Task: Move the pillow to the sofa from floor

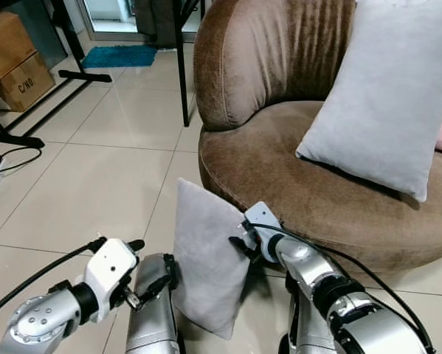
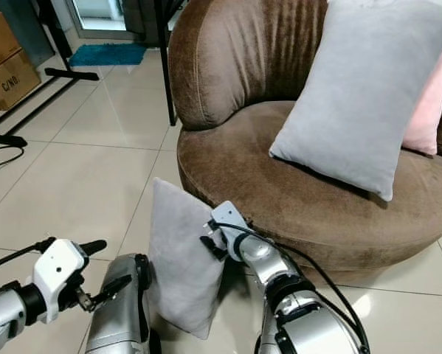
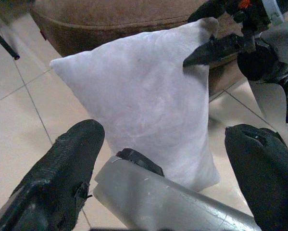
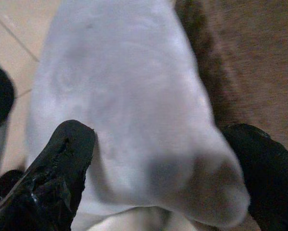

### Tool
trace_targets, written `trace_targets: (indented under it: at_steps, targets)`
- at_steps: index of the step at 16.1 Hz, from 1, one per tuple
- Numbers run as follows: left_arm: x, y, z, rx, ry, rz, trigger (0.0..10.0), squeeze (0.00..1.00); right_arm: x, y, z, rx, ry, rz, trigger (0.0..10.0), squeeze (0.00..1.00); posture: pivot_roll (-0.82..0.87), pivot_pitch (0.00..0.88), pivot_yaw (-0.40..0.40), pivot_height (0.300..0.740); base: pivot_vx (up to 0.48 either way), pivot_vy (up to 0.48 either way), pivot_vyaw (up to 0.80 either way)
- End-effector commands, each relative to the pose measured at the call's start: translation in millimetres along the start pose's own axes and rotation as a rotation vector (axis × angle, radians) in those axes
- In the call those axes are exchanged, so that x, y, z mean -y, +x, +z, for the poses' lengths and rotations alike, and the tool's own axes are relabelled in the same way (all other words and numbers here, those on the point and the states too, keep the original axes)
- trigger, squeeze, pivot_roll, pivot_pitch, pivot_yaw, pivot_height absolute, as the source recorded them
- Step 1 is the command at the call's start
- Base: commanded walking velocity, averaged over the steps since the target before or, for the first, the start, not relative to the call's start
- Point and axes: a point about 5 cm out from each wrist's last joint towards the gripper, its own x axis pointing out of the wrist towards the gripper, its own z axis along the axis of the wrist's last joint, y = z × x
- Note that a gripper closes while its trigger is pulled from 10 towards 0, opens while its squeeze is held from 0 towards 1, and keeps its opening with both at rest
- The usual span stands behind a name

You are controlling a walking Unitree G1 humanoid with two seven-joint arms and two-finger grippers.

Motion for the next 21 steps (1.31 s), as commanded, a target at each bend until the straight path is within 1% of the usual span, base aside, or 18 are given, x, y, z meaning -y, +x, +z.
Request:
trace_targets:
  at_steps: [1,2,3,4,6,8,11,15,17,21]
  targets:
    - [-1.7,-4.1,3.2,0.0,0.011,0.002,10.0,0.0,-1.7,1.1,4.6,0.024,0.012,0.021,10.0,0.0,0.05,0.047,0.055,0.452,0.0,0.0,0.0]
    - [-1.3,-4.8,3.5,-0.003,0.01,-0.003,10.0,0.0,-4.2,2.2,4.6,0.021,0.009,0.033,4.2,0.0,0.05,0.045,0.055,0.452,0.0,0.0,0.0]
    - [-1.2,-4.9,3.9,-0.003,0.009,-0.006,10.0,0.0,-4.9,2.8,4.6,0.019,0.011,0.029,1.0,0.0,0.05,0.045,0.056,0.452,0.0,0.0,0.0]
    - [-1.1,-4.9,4.0,-0.003,0.009,-0.007,10.0,0.0,-5.0,2.9,4.6,0.018,0.011,0.028,0.0,0.0,0.05,0.045,0.056,0.452,0.0,0.0,0.0]
    - [-1.1,-5.4,4.3,-0.005,0.007,-0.016,10.0,0.0,-2.5,3.2,2.9,-0.004,-0.009,-0.018,0.0,0.0,0.05,0.043,0.056,0.452,0.0,0.0,0.0]
    - [-0.2,-6.6,4.0,-0.008,-0.003,-0.039,10.0,0.0,4.5,2.5,1.8,-0.031,-0.021,-0.09,0.0,0.0,0.05,0.042,0.057,0.452,0.0,0.0,0.0]
    - [-0.2,-5.2,4.7,-0.009,-0.009,-0.051,10.0,0.0,8.1,1.9,-0.3,-0.059,-0.039,-0.122,0.0,0.0,0.05,0.036,0.055,0.452,0.0,0.0,0.0]
    - [-1.5,-4.1,5.2,-0.009,-0.005,-0.053,10.0,0.0,7.5,2.4,-0.4,-0.073,-0.045,-0.122,0.0,0.0,0.04,0.031,0.057,0.452,0.0,0.0,0.0]
    - [-1.9,-3.3,6.9,-0.003,0.0,-0.053,10.0,0.0,4.4,4.0,4.0,-0.051,-0.038,-0.097,0.0,0.0,0.04,0.021,0.056,0.452,0.0,0.0,0.0]
    - [-4.7,-1.3,7.8,0.002,0.004,-0.047,10.0,0.0,3.8,4.7,7.1,-0.042,-0.039,-0.087,0.0,0.0,0.04,0.007,0.055,0.452,0.0,0.0,0.0]
